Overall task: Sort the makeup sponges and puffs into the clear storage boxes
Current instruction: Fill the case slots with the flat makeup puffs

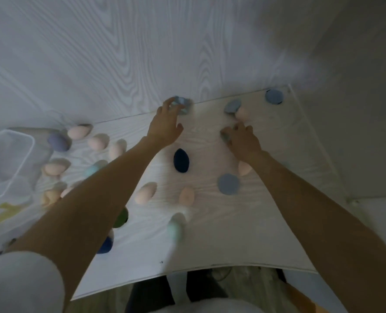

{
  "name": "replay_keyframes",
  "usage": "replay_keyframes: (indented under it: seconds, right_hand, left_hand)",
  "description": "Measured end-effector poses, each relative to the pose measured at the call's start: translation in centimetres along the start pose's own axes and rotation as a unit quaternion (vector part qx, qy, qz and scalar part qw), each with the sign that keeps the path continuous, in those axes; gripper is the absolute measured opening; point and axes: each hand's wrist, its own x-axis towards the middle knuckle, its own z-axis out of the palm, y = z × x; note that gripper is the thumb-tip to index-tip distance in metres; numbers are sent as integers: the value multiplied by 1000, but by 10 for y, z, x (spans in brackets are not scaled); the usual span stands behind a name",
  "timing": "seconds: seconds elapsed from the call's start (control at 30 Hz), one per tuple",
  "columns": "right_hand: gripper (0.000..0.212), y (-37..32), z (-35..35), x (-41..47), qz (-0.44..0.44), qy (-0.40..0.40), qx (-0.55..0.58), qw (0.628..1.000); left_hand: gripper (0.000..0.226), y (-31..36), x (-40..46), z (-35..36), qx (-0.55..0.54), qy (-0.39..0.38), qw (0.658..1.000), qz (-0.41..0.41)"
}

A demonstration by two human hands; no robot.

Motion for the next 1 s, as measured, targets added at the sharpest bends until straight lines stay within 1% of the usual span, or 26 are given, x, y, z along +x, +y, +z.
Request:
replay_keyframes:
  seconds: [0.07, 0.13, 0.23, 0.3, 0.37, 0.4, 0.43, 0.47, 0.5, 0.53, 0.57, 0.63, 0.67, 0.7, 0.73, 0.77, 0.83, 0.87, 0.9, 0.93, 0.97, 1.0]
  right_hand:
    - [26, 1, 5, 2, 7, 56, 20, 998]
    - [18, 2, 7, 1, -5, 102, 49, 994]
    - [13, -1, 8, -8, -42, 160, 60, 984]
    - [10, -6, 6, -18, -55, 197, 76, 976]
    - [10, -12, 5, -28, -75, 210, 90, 971]
    - [10, -16, 5, -33, -84, 213, 89, 969]
    - [10, -20, 5, -37, -91, 217, 87, 968]
    - [11, -23, 7, -41, -97, 220, 86, 967]
    - [12, -25, 8, -43, -100, 222, 89, 966]
    - [14, -27, 10, -44, -104, 221, 92, 965]
    - [15, -29, 13, -45, -106, 218, 95, 966]
    - [16, -32, 19, -47, -103, 208, 101, 967]
    - [17, -33, 21, -47, -99, 205, 108, 968]
    - [18, -33, 22, -49, -96, 201, 117, 968]
    - [20, -34, 24, -51, -95, 198, 125, 968]
    - [21, -36, 25, -54, -92, 197, 135, 967]
    - [23, -40, 23, -63, -76, 199, 162, 964]
    - [23, -42, 21, -67, -65, 199, 176, 962]
    - [24, -48, 18, -73, -58, 200, 187, 960]
    - [24, -54, 15, -79, -56, 205, 195, 958]
    - [24, -63, 13, -86, -58, 207, 204, 955]
    - [24, -72, 11, -93, -63, 209, 214, 952]
  left_hand:
    - [64, -4, 15, 8, 49, -16, 999, -1]
    - [64, -7, 26, 14, 86, -6, 996, 2]
    - [56, -5, 32, 20, 97, 17, 995, 4]
    - [53, -1, 36, 21, 85, 5, 996, -3]
    - [53, -4, 38, 20, 107, -17, 994, -14]
    - [53, -8, 38, 20, 129, -11, 992, -2]
    - [53, -10, 40, 20, 145, -2, 989, 27]
    - [54, -11, 39, 17, 183, -30, 980, 66]
    - [55, -12, 39, 13, 247, -70, 962, 94]
    - [55, -10, 44, 7, 273, -81, 951, 119]
    - [54, -14, 49, 8, 281, -79, 942, 168]
    - [49, -16, 52, 6, 333, -65, 911, 233]
    - [43, -17, 54, 6, 351, -62, 901, 247]
    - [37, -15, 56, 5, 368, -59, 895, 244]
    - [35, -12, 56, 2, 373, -51, 896, 233]
    - [35, -10, 55, -1, 361, -43, 905, 219]
    - [35, -7, 45, -12, 292, -23, 940, 174]
    - [34, -4, 37, -20, 252, 5, 956, 151]
    - [31, -5, 23, -27, 209, 52, 967, 133]
    - [26, -6, 8, -36, 141, 98, 979, 114]
    - [20, -5, -13, -47, 55, 121, 989, 68]
    - [18, -5, -38, -58, -26, 114, 993, 3]
